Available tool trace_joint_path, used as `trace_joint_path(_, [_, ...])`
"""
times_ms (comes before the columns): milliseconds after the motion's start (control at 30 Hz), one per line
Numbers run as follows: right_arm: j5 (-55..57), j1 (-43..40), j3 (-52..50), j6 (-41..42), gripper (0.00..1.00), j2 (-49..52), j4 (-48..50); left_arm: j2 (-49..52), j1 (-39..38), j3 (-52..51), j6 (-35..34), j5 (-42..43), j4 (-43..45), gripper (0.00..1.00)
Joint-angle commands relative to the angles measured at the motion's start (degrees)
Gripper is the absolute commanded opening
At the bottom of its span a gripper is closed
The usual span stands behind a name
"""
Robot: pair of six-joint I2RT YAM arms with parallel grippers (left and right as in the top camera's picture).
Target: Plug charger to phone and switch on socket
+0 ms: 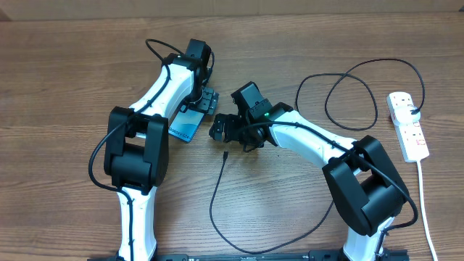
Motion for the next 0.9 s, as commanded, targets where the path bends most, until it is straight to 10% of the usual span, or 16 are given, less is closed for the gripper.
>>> trace_joint_path(0, [0.0,0.0,0.6,-1.7,1.0,0.2,0.2,5.7,0.3,-4.4,-4.2,2.8,-2.7,0.88])
trace_joint_path(867, [-5.3,0.1,0.6,-1.6,1.0,0.2,1.4,5.7,0.3,-4.4,-9.8,1.3,-4.6,0.67])
